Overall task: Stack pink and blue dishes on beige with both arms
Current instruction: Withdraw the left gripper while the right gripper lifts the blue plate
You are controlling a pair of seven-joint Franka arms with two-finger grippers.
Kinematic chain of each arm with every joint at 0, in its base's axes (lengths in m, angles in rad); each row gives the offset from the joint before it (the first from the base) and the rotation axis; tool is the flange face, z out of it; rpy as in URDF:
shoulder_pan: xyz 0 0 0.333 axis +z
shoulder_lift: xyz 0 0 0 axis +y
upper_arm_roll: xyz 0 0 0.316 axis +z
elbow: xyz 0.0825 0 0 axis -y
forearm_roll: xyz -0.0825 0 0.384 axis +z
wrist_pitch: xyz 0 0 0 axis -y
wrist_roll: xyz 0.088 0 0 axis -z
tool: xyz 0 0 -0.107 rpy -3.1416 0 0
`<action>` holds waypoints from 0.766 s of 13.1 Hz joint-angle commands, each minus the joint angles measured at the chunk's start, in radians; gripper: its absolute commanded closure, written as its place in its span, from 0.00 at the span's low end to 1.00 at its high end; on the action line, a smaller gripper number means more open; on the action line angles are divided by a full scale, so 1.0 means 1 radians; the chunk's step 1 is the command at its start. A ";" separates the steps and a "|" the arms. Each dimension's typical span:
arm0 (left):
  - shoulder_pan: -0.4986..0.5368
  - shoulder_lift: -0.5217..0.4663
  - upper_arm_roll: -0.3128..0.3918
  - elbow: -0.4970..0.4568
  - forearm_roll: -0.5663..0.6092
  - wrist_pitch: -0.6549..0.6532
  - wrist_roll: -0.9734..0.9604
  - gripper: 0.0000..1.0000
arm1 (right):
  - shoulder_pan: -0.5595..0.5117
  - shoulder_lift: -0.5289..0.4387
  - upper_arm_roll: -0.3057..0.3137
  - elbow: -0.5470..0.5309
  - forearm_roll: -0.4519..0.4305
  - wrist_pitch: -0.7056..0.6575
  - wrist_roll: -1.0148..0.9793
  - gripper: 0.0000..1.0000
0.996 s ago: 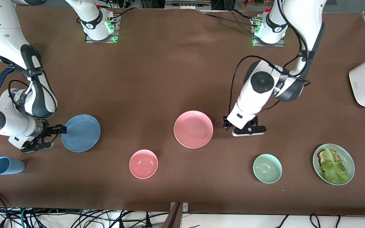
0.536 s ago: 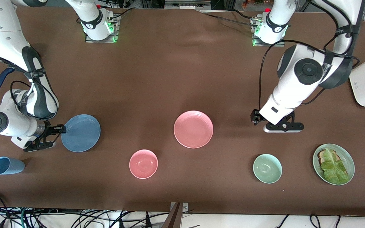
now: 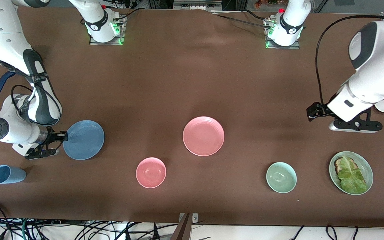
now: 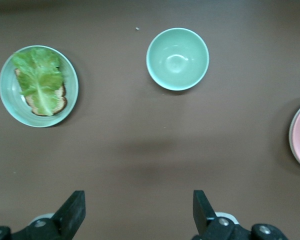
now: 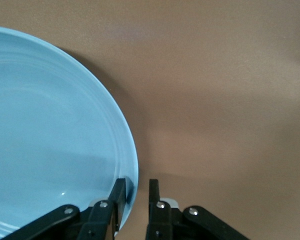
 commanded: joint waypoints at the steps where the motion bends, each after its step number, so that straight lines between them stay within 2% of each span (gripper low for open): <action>1: 0.005 -0.017 0.033 0.021 -0.026 -0.042 0.066 0.00 | -0.018 -0.002 0.017 -0.010 0.013 0.004 0.003 0.96; 2: 0.007 -0.029 0.043 0.021 -0.037 -0.047 0.067 0.00 | -0.017 -0.005 0.017 -0.002 0.013 -0.002 0.008 1.00; 4: 0.011 -0.035 0.048 0.016 -0.028 -0.048 0.061 0.00 | -0.014 -0.019 0.021 0.022 0.023 -0.054 0.008 1.00; 6: 0.010 -0.042 0.041 0.014 -0.020 -0.065 0.055 0.00 | -0.003 -0.041 0.029 0.103 0.063 -0.176 0.008 1.00; 10: 0.011 -0.049 0.047 0.054 -0.032 -0.067 0.052 0.00 | -0.004 -0.062 0.101 0.254 0.098 -0.345 0.002 1.00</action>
